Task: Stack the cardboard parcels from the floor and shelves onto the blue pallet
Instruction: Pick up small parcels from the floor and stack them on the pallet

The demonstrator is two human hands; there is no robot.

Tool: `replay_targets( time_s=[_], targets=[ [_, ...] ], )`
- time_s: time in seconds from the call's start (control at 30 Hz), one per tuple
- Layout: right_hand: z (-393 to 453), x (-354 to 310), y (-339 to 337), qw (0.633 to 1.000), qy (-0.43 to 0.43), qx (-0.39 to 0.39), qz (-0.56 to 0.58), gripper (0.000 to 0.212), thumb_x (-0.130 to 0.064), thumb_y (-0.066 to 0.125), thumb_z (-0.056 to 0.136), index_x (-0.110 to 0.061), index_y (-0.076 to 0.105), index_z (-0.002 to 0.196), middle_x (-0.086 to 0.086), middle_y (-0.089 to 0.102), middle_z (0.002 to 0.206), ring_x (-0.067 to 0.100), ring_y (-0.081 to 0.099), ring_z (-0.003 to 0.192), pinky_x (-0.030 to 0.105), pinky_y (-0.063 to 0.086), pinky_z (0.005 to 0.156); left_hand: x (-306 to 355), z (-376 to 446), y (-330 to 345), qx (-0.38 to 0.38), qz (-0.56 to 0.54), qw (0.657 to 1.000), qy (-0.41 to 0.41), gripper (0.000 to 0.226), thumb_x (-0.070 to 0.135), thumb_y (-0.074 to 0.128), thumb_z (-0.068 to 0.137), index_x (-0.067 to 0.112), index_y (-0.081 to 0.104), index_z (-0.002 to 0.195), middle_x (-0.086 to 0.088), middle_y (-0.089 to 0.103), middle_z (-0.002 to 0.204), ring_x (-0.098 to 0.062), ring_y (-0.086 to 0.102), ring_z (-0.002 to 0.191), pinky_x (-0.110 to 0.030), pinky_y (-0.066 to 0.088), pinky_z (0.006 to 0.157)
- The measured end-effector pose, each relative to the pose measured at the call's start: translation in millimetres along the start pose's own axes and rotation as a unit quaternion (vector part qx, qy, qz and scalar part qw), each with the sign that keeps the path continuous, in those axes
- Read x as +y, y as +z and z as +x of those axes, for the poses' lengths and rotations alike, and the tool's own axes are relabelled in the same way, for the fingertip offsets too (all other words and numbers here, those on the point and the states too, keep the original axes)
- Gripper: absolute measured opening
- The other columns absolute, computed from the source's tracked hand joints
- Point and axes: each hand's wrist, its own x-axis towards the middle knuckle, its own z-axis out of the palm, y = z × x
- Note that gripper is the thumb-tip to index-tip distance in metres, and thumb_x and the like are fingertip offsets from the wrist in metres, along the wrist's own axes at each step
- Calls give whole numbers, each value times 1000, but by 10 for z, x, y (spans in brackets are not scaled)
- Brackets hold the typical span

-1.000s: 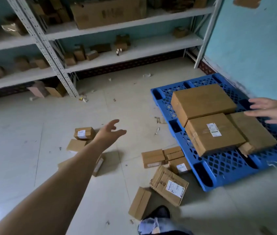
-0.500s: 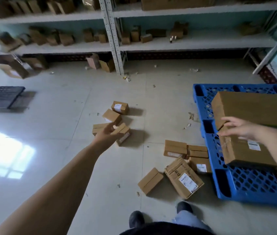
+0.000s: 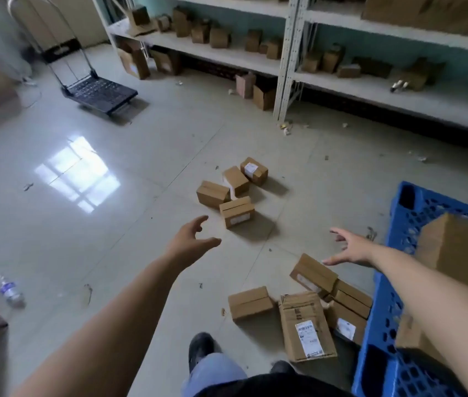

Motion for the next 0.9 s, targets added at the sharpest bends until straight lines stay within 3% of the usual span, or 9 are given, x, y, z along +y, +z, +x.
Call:
replay_targets(
  time_s=[0.17, 0.33, 0.43, 0.53, 0.7, 0.9],
  targets=[
    [385, -250, 328, 989, -33, -63, -127, 103, -24, 83, 67, -22, 20, 149, 8, 30, 152, 29, 33, 137, 41, 31, 109, -398, 69, 183, -4, -6, 998, -60, 68, 28, 67, 82, 24, 35, 142, -8, 44, 139, -23, 51, 114, -24, 43, 85],
    [998, -239, 687, 957, -45, -86, -274, 109, -34, 84, 65, -25, 16, 150, 3, 24, 155, 24, 29, 140, 35, 28, 111, -983, 529, 364, -24, 16, 992, -126, 72, 24, 70, 78, 24, 36, 141, -10, 44, 138, -26, 43, 126, -37, 38, 103],
    [1532, -136, 927, 947, -42, -80, -307, 111, -38, 84, 64, -23, 15, 150, 3, 22, 156, 24, 27, 141, 33, 27, 111, -1395, 994, 567, -24, 37, 986, -159, 75, 26, 72, 74, 26, 37, 140, -10, 46, 137, -27, 44, 126, -40, 38, 105],
    [2236, 173, 1306, 951, -25, -64, -301, 111, -40, 83, 63, -22, 15, 150, 6, 23, 155, 26, 27, 140, 38, 29, 113, -1902, 1558, 984, -27, 24, 982, -184, 76, 23, 73, 74, 24, 37, 140, -9, 45, 137, -25, 44, 126, -34, 38, 101],
    [3563, 1139, 2285, 974, 48, -67, -211, 96, -36, 76, 75, -17, 17, 149, 5, 23, 155, 25, 27, 140, 36, 29, 112, -3005, 2453, 2196, -58, -82, 959, -266, 70, 22, 67, 81, 23, 34, 142, -12, 39, 144, -27, 42, 129, -37, 38, 105],
    [4661, 2442, 3390, 976, 175, -55, -115, 92, -38, 74, 76, -8, 21, 145, 12, 33, 148, 27, 35, 135, 34, 31, 109, -4141, 3079, 3590, -54, -175, 908, -377, 80, 23, 68, 77, 14, 26, 144, -13, 35, 146, -27, 40, 130, -30, 34, 91]
  ],
)
